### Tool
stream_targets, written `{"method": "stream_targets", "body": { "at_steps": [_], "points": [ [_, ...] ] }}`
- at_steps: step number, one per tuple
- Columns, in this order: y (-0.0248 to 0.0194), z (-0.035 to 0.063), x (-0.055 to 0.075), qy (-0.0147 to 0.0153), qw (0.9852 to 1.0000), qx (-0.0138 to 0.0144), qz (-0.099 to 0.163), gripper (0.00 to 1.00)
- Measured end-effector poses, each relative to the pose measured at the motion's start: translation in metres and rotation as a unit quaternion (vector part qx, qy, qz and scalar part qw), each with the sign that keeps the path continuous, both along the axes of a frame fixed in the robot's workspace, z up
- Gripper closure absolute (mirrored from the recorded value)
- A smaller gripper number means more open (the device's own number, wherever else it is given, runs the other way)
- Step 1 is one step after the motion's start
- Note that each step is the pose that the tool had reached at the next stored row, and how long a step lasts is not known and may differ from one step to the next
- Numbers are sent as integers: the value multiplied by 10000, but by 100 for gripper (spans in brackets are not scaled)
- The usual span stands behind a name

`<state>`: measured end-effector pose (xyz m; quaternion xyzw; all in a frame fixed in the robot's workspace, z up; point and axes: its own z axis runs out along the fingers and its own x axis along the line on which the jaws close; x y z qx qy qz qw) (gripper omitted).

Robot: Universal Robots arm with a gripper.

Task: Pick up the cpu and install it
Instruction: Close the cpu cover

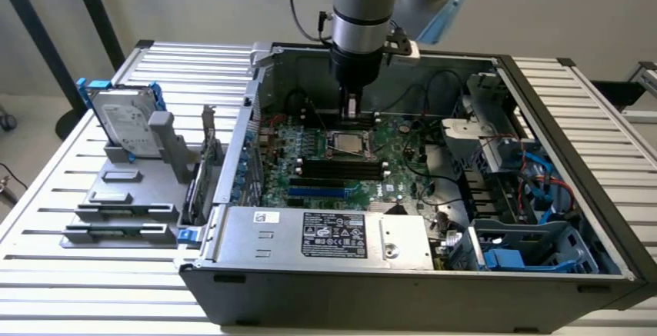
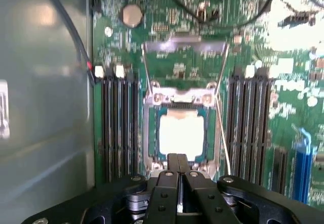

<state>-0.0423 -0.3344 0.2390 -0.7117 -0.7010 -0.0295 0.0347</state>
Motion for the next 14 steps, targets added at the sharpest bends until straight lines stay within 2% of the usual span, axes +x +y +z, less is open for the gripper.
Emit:
{"method": "stream_targets", "body": {
  "at_steps": [14],
  "points": [
    [-104,247,639,7,10000,56,-1,89]
  ]
}}
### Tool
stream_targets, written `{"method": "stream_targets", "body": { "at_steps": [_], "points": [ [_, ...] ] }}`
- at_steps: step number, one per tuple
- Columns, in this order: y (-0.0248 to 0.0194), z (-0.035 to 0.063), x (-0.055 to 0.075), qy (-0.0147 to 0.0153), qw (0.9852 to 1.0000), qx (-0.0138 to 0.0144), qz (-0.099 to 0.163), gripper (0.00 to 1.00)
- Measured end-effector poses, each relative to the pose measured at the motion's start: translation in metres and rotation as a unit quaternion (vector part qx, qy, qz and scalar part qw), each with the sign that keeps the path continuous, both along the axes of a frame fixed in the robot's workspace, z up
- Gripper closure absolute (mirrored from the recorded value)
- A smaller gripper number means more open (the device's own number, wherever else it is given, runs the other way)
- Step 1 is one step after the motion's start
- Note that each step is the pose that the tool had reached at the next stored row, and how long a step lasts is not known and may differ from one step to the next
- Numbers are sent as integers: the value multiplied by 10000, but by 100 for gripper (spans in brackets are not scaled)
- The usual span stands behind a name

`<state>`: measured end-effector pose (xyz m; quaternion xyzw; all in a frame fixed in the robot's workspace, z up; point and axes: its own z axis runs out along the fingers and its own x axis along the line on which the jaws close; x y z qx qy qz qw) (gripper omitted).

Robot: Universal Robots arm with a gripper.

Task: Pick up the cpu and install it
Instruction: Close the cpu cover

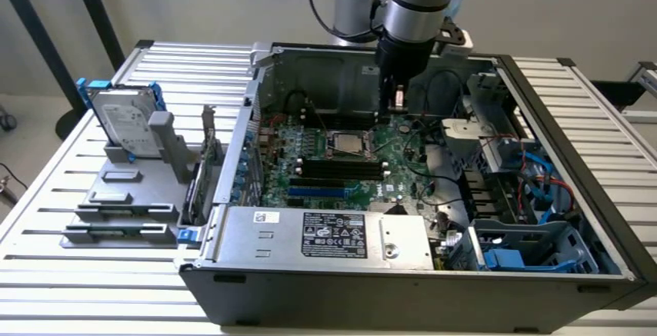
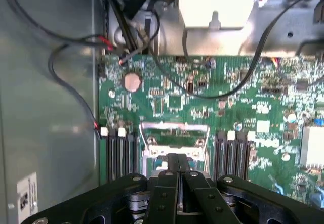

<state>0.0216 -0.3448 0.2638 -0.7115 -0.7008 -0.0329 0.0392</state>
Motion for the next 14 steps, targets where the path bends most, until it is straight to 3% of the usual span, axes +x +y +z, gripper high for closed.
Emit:
{"method": "stream_targets", "body": {
  "at_steps": [8,14],
  "points": [
    [-28,29,359,19,10000,25,0,89],
    [-28,-22,443,50,10000,33,2,89]
  ]
}}
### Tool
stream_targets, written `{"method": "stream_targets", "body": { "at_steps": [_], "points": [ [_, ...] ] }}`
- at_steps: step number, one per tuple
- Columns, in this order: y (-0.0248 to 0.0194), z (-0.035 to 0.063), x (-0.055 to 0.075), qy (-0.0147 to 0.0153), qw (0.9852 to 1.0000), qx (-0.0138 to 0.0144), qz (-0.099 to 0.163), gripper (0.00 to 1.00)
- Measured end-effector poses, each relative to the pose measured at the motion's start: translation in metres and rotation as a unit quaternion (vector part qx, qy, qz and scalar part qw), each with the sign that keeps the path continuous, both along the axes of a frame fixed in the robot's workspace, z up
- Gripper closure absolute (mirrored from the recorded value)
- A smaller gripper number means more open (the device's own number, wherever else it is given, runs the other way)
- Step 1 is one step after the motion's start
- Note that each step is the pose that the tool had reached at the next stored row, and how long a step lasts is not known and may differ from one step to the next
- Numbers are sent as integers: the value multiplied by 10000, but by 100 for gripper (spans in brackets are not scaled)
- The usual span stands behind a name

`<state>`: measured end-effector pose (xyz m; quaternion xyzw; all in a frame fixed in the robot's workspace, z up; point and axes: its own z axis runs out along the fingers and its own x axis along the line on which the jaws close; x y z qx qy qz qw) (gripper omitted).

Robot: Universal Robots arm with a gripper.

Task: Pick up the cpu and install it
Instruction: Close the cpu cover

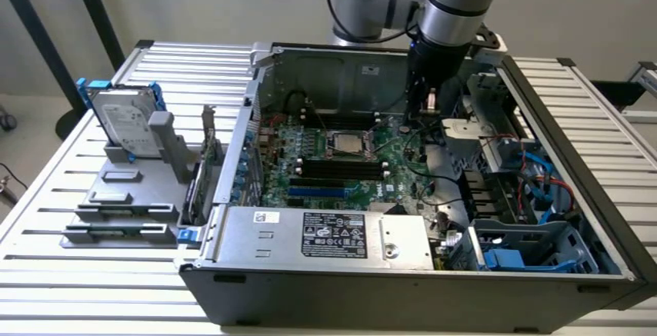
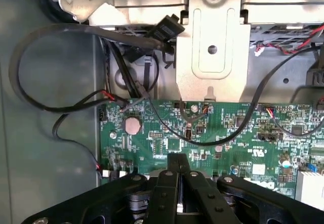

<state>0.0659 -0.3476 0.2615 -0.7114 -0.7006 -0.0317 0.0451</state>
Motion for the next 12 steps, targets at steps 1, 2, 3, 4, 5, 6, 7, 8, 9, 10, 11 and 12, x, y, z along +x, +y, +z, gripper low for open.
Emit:
{"method": "stream_targets", "body": {
  "at_steps": [1,2,3,4,5,6,7,8,9,10,11,12],
  "points": [
    [0,-13,0,6,10000,0,2,89],
    [0,-26,0,11,10000,1,4,89],
    [0,-39,0,14,10000,1,8,89],
    [0,-51,0,16,10000,0,13,89],
    [0,-62,0,19,10000,1,19,89],
    [0,-73,0,21,10000,3,25,89],
    [0,-85,0,21,10000,5,32,89],
    [0,-96,0,21,10000,8,40,89],
    [1,-108,0,21,10000,13,48,89],
    [1,-120,-2,21,10000,17,54,89],
    [1,-129,-6,21,10000,22,58,89],
    [2,-136,-10,22,10000,27,62,89]
  ]
}}
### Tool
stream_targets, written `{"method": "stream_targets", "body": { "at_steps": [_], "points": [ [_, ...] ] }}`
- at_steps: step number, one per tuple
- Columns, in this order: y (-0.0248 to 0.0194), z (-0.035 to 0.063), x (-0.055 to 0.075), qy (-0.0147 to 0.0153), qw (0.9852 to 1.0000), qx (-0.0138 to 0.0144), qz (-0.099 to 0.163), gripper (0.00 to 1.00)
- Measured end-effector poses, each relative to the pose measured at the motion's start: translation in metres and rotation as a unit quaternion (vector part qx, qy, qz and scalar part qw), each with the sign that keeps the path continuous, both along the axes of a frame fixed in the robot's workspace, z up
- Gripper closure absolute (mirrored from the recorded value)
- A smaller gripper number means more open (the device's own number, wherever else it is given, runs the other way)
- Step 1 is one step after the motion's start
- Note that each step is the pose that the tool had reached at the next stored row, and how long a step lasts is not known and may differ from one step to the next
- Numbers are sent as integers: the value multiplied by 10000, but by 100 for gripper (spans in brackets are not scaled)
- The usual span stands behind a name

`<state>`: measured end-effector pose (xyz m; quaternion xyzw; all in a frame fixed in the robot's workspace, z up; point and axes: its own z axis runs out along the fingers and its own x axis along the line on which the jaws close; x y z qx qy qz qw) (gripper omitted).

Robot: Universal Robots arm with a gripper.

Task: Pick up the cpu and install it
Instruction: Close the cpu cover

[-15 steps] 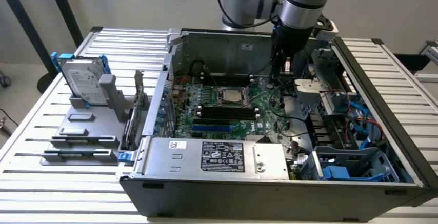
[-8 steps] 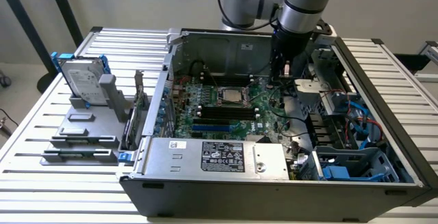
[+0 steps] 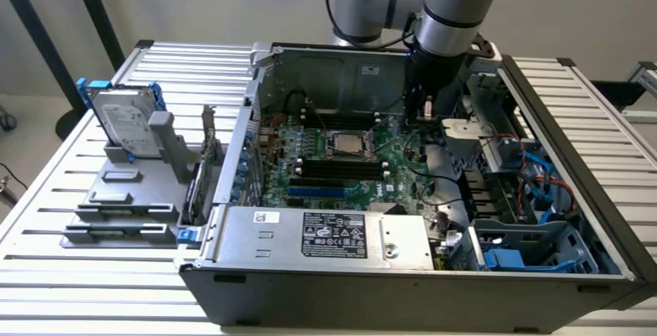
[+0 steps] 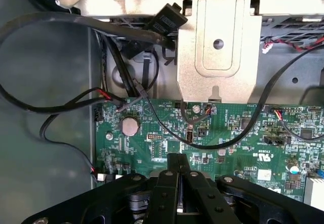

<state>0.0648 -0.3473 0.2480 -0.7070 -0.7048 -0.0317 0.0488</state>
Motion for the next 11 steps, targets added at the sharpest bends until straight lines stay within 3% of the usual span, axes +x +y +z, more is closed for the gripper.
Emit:
{"method": "stream_targets", "body": {
  "at_steps": [2,3,6,8,11],
  "points": [
    [2,-5,-19,17,10000,10,4,89],
    [2,-6,-24,61,10000,17,6,89],
    [2,-7,-33,265,9996,64,6,89],
    [1,-7,-42,372,9993,86,6,89],
    [-1,-6,-75,503,9987,102,5,89]
  ]
}}
